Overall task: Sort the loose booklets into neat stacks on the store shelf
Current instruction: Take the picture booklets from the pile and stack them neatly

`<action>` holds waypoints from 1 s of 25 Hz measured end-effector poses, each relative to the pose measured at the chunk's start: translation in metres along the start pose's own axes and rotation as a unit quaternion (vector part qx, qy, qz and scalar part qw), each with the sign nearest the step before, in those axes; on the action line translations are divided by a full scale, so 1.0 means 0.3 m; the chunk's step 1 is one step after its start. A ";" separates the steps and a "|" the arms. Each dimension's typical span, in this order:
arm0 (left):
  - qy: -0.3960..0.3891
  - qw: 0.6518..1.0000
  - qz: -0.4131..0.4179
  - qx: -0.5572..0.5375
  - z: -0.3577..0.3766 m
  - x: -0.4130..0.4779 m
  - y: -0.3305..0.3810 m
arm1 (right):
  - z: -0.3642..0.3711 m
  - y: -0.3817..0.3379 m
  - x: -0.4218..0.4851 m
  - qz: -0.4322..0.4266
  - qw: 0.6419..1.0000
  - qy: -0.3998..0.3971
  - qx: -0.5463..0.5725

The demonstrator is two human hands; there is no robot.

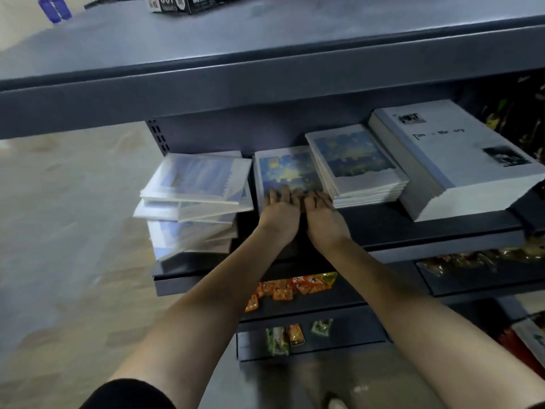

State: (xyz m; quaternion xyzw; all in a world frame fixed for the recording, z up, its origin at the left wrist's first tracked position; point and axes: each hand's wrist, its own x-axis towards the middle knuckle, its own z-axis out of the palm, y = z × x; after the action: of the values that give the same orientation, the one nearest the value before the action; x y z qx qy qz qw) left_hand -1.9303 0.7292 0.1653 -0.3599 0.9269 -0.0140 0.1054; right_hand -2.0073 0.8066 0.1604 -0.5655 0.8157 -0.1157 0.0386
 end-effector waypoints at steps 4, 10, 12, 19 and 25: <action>-0.010 0.998 0.008 -0.058 -0.037 0.007 -0.013 | 0.001 -0.005 0.002 0.010 1.000 0.001 0.008; -0.027 0.993 0.028 -0.115 -0.121 0.056 -0.020 | -0.079 0.035 0.005 -0.118 0.983 0.141 0.007; 0.011 0.973 0.078 -0.219 -0.131 0.050 0.002 | -0.107 0.077 -0.024 -0.155 0.951 0.267 -0.021; 0.021 0.954 0.083 -0.288 -0.128 0.071 0.154 | -0.152 0.276 -0.010 0.015 0.991 0.126 -0.044; 0.032 0.961 0.093 -0.257 -0.158 0.102 0.145 | -0.132 0.321 0.009 0.024 0.995 0.054 -0.075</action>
State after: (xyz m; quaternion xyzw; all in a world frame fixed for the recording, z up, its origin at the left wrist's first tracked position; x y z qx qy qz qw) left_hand -1.9909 0.7384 0.2017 -0.2863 0.9317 0.2228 -0.0199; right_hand -2.1039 0.8419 0.1766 -0.5397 0.8365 -0.0836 -0.0455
